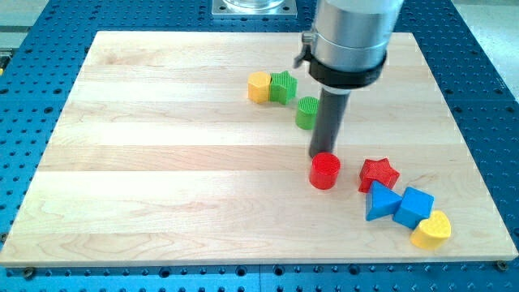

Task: Separate the hexagon and the green star

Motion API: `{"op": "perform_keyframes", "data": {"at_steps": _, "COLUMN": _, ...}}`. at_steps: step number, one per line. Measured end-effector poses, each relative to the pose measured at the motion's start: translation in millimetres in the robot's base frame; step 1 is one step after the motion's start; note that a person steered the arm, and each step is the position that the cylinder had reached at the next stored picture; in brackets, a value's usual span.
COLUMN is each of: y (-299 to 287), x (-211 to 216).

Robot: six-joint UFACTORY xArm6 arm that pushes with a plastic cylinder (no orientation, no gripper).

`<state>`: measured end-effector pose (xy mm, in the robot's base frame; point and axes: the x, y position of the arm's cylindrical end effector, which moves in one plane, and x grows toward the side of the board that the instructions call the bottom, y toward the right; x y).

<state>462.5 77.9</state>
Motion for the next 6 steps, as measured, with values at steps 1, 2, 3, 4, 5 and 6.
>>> {"op": "perform_keyframes", "data": {"at_steps": 1, "y": -20.9, "x": 21.8}}
{"op": "perform_keyframes", "data": {"at_steps": 2, "y": 14.4, "x": 55.8}}
{"op": "perform_keyframes", "data": {"at_steps": 3, "y": -20.6, "x": 30.6}}
{"op": "perform_keyframes", "data": {"at_steps": 4, "y": -107.0, "x": -16.3}}
{"op": "perform_keyframes", "data": {"at_steps": 5, "y": -92.5, "x": -94.4}}
{"op": "perform_keyframes", "data": {"at_steps": 6, "y": -112.8, "x": -154.8}}
